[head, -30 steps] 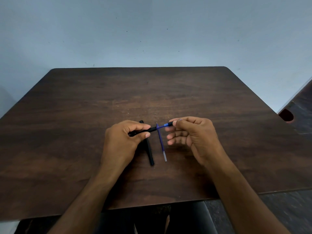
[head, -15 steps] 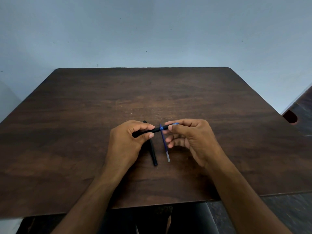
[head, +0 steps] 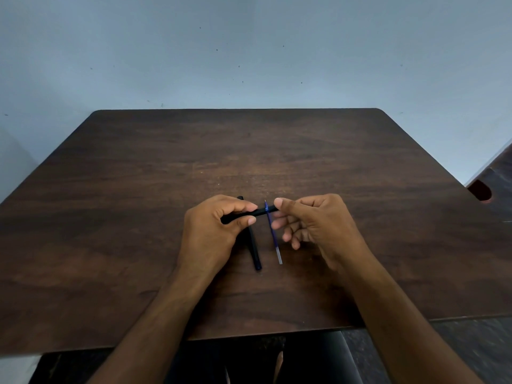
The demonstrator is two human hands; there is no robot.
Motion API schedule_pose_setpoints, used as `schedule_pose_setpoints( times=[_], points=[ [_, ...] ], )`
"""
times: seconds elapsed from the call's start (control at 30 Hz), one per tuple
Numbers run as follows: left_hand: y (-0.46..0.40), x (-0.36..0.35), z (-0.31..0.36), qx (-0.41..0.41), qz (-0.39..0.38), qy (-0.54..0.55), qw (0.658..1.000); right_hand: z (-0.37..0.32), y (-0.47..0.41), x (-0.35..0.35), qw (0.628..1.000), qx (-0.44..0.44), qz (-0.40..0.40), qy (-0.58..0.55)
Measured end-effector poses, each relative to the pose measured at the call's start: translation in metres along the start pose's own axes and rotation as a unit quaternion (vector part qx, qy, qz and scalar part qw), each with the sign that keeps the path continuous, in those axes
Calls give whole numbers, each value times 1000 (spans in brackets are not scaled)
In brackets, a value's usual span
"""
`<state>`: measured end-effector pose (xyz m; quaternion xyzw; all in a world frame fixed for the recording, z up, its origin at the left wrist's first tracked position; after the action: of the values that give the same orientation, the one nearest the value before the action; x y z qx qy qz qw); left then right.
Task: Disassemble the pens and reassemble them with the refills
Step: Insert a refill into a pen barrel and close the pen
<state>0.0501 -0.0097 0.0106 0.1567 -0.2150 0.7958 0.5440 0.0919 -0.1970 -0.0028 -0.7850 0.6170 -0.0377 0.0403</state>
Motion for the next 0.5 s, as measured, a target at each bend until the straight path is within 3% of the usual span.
schedule_pose_setpoints(
  times=[0.17,0.33,0.5],
  points=[
    [-2,2,0,1,8,16,1000,-1,1,4,994,-14,33,106],
    [-2,3,0,0,7,11,1000,-13,5,10,995,68,44,49],
    [-2,2,1,-2,10,3,1000,-14,2,11,987,89,40,129]
  ],
)
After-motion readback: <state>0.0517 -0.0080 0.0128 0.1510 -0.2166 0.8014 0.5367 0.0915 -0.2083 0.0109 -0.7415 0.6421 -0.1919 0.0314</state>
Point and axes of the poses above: each hand's wrist, its own y-axis away from the middle knuckle, its own x-axis out of the back of the hand, z = x × y, the point moved 6 cm from there along -y, towards the middle knuckle, and after that the axes turned 14 degrees about x, right-handed, at the moved point
